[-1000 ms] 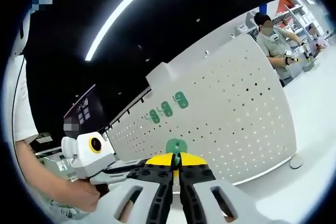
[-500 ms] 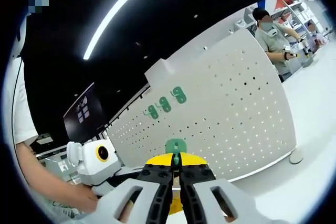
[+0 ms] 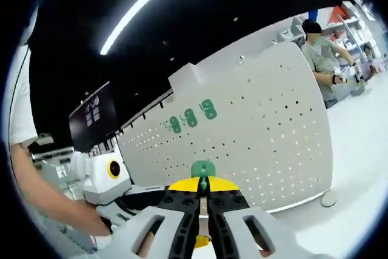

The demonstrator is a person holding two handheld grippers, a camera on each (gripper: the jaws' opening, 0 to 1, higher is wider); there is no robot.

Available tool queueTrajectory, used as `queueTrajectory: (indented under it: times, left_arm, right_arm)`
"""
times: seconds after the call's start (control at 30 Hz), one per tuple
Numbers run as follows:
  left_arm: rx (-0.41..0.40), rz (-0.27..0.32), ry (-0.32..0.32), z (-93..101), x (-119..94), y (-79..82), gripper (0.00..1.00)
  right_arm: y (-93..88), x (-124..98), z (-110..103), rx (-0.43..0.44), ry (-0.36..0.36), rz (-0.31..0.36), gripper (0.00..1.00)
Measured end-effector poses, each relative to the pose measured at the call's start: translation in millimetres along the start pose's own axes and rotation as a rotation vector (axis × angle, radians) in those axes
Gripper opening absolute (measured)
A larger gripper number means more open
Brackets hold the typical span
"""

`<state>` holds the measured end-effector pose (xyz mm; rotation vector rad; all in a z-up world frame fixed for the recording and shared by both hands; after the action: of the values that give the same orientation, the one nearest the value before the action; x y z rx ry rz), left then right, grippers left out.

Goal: Insert the hook assembly into the mounting plate slot until the hook locks in place.

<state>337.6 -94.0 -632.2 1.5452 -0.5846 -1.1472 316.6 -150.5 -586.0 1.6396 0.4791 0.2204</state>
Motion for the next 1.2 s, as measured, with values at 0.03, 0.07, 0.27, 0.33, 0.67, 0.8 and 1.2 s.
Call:
queueTrajectory:
  times: [0.03, 0.07, 0.27, 0.33, 0.67, 0.8, 1.2]
  left_arm:
    - [-0.002, -0.002, 0.002, -0.3, -0.5, -0.3, 0.71]
    - [-0.004, -0.001, 0.005, -0.7, -1.2, -0.3, 0.71]
    - [-0.012, 0.008, 0.008, -1.3, -1.7, 1.8, 0.69]
    - [-0.013, 0.009, 0.010, -1.7, -2.1, 2.5, 0.69]
    - [-0.012, 0.009, 0.017, -3.3, -11.7, 0.4, 0.68]
    - [-0.014, 0.021, 0.022, -4.5, -17.7, 1.2, 0.68]
    - [-0.030, 0.046, 0.064, -10.6, -40.4, -0.3, 0.67]
  right_arm:
    - [3.3, -0.3, -2.3, -0.058, -0.024, -0.008, 0.00]
    - [4.5, -0.1, -3.2, -0.094, -0.035, -0.015, 0.00]
    - [0.9, 1.7, -1.8, -0.106, -0.046, -0.031, 0.00]
    - [0.8, 1.8, -1.9, -0.101, -0.044, -0.031, 0.00]
    - [12.9, 8.2, 12.6, -0.061, -0.067, -0.014, 0.00]
    - [20.2, 9.8, 18.1, -0.048, -0.078, -0.002, 0.00]
    - [40.9, 24.9, 24.0, -0.047, -0.079, 0.017, 0.00]
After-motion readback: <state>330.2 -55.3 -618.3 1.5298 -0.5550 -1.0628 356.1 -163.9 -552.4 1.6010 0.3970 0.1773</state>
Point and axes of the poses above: the point that each gripper's makers call its tool centre point, and the gripper's own axes: x roughly forward along the fingers, z roughly to its right, y roughly out of its top, the point moved 3 cm from there along -x, roughly backward along the fingers, and after that the axes turned 11 degrees about -z, right-handed, at the moved point
